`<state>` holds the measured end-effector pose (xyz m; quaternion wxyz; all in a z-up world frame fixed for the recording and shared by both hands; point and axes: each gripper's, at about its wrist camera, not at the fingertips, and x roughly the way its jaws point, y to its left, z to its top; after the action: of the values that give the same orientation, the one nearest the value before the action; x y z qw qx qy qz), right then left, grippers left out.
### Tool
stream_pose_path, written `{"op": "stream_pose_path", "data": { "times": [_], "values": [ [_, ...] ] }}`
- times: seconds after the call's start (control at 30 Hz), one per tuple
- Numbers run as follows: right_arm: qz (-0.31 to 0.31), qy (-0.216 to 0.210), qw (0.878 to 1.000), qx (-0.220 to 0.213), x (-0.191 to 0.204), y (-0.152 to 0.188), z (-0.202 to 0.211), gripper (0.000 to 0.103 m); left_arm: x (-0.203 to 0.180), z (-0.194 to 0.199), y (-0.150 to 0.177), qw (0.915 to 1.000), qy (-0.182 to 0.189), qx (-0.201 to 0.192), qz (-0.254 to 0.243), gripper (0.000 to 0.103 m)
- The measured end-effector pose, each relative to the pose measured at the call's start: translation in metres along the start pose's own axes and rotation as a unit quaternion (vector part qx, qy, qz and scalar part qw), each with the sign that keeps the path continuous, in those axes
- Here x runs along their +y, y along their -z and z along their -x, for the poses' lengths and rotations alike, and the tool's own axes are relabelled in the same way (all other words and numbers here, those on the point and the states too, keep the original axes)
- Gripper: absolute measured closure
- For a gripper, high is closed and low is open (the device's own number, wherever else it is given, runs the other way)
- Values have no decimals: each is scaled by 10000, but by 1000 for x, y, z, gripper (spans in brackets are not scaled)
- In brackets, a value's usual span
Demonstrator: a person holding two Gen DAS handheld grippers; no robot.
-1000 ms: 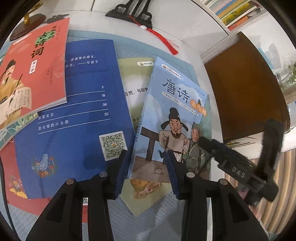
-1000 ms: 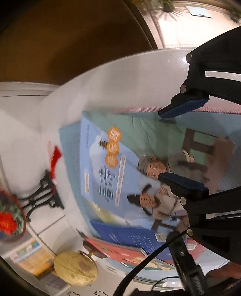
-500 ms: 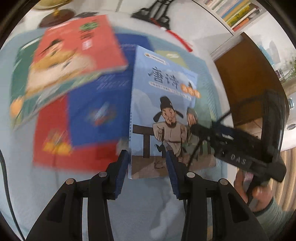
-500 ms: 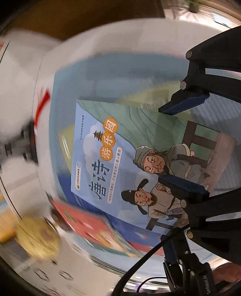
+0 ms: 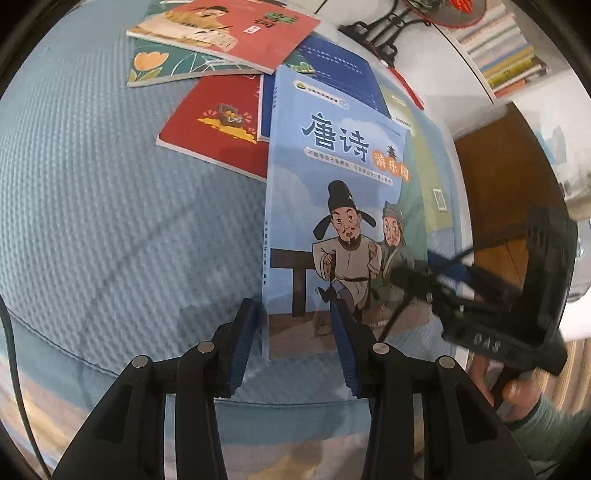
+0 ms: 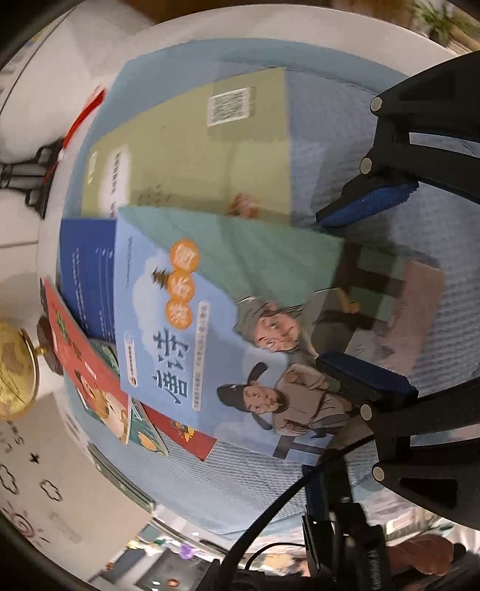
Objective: Organize books
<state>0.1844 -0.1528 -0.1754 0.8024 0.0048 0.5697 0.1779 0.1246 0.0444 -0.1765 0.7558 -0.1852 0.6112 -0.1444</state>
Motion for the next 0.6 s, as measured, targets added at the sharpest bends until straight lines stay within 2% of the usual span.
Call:
{"op": "stream_pose_path", "data": {
  "times": [0.07,0.13,0.23,0.37,0.47,0.53,0.6],
  "values": [
    [37,-18,10000,-41,1,5,2,34,1,-2,0,10000,95,-16,26,65],
    [94,-123,9998,-82,4,12,6,43,0,-4,-2,9998,171,-32,101,65],
    [304,-12,9993,-199,8,20,10,49,7,-4,-2,9984,403,-120,366,65],
    [-43,-336,9991,-255,-4,21,8,51,22,3,6,9943,734,-212,737,65],
    [-199,-477,9982,-293,-11,20,9,51,19,10,8,9927,902,-239,758,66],
    [-254,-571,9976,-297,-16,21,10,51,15,27,12,9890,1240,-369,722,66],
    [-411,-758,9958,-291,-22,22,12,51,11,40,11,9816,1685,-500,751,66]
  ]
}}
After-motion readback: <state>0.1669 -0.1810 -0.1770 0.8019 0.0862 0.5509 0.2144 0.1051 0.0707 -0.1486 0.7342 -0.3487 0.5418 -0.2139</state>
